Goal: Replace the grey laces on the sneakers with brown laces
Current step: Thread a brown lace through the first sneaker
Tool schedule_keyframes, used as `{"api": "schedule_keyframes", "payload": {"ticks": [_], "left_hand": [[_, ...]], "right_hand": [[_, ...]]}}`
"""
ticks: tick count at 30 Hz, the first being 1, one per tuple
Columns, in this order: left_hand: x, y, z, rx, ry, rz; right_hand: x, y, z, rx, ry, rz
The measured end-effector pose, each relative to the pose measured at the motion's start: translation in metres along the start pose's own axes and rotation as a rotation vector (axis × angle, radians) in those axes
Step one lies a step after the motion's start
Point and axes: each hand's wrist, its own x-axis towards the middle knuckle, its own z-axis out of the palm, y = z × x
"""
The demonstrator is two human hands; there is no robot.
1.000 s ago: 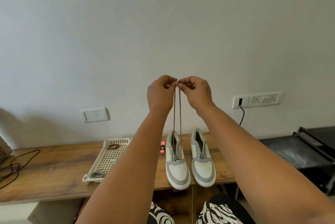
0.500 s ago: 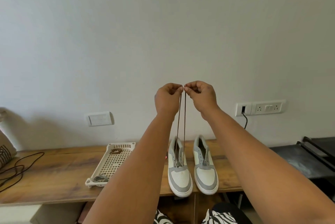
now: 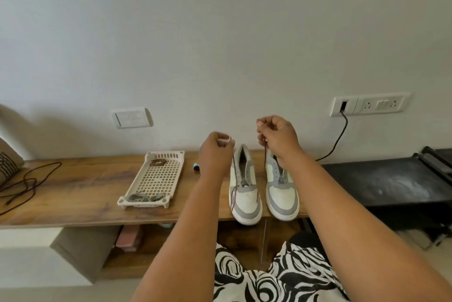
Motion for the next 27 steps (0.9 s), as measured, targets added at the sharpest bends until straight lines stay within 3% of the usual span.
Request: {"api": "schedule_keyframes", "payload": {"ticks": [6, 12, 18, 27], "left_hand": [[-0.012, -0.101, 0.034, 0.392, -0.176, -0.115], [0.004, -0.145, 0.066, 0.315, -0.178, -0.273], [0.022, -0.167, 0.084, 0.17, -0.191, -0.443], [0.026, -0.169, 0.097, 0.212, -0.221, -0.233]], "right_hand": [[-0.009, 0.113, 0.007, -0.19, 0.046, 0.259], [-0.003, 0.177, 0.021, -0.522, -0.031, 0.221], [0.001, 0.198, 0.038, -0.701, -0.05, 0.023], [0.016, 0.206, 0.05, -0.839, -0.059, -0.042]]}}
